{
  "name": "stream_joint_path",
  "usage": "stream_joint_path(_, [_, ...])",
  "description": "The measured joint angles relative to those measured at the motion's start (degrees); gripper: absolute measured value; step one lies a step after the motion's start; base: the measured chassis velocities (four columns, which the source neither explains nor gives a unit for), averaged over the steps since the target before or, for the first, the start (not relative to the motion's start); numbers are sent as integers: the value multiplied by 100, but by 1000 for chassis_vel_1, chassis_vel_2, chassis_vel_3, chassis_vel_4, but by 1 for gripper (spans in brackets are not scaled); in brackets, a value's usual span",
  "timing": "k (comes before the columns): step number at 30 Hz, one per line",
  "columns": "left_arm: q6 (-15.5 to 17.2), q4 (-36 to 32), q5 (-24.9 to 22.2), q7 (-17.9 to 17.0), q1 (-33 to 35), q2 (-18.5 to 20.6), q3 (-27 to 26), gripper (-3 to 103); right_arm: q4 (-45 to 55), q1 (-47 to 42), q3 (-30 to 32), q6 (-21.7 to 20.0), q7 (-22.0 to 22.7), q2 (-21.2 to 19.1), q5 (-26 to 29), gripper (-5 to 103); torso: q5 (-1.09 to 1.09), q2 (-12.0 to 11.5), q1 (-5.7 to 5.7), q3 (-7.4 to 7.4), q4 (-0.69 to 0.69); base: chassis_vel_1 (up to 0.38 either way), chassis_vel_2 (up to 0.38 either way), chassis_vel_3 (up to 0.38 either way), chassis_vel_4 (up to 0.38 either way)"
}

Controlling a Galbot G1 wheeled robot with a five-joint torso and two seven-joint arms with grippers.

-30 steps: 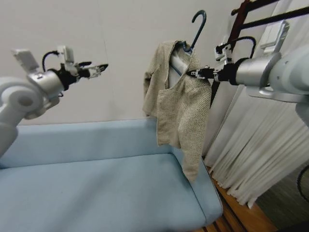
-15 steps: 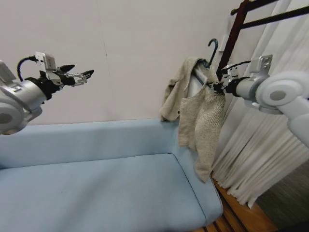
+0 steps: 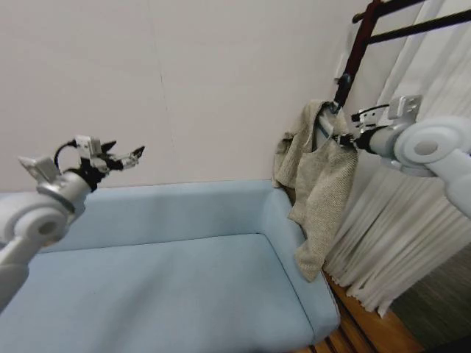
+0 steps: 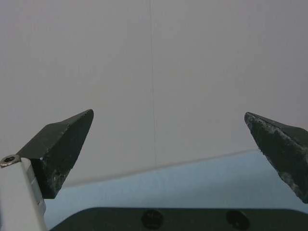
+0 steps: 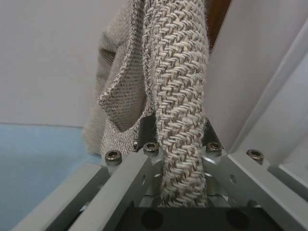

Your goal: Pick up the clothes from the sofa and hang them on the clothes hanger.

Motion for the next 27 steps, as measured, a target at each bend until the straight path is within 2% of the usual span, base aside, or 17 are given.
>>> stream_joint_path(3, [-36, -225, 355, 159, 915, -596, -373, 100, 200, -979, 685, 1, -94, -118, -498, 5, 1, -1, -1, 1, 1, 0, 0, 0, 0])
stream_joint_path(4, [-36, -225, 355, 159, 915, -596, -373, 100, 200, -979, 685, 1, -94, -118, -498, 5, 1, -1, -1, 1, 1, 0, 0, 0, 0])
stream_joint_path(6, [-100, -326, 615, 303, 1311, -878, -514, 100, 294, -1238, 823, 0, -8, -142, -709, 5, 1, 0, 0, 1, 3, 0, 0, 0, 0])
stream_joint_path(9, [-145, -425, 753, 418, 1544, -1084, -624, 100, 323, -1343, 895, 0, 97, -155, -791, 5, 0, 0, -1, 0, 3, 0, 0, 0, 0])
stream_joint_path(15, [-181, -486, 840, 593, 1701, -1214, -790, 100, 478, -1328, 1089, -1, 11, -207, -920, 5, 4, 0, 0, 1, 0, 0, 0, 0, 0])
stream_joint_path(19, [-181, -522, 851, 638, 1735, -1224, -846, 100, 666, -680, 995, 1, 194, -371, -371, 5, -4, 1, -1, 0, 4, 0, 0, 0, 0])
stream_joint_path(21, [-181, -524, 852, 640, 1731, -1220, -851, 100, 678, -618, 983, 1, 214, -414, -324, 5, -4, 0, -1, 1, 4, 0, 0, 0, 0])
stream_joint_path(24, [-181, -527, 853, 666, 1679, -1183, -860, 100, 750, -408, 960, 0, 374, -765, 125, 5, 1, 0, 0, 1, 1, 0, 0, 0, 0])
stream_joint_path(27, [-180, -523, 852, 673, 1648, -1165, -834, 100, 757, -326, 1000, -2, 410, -936, 351, 5, 2, 0, 0, 1, 1, 0, 0, 0, 0])
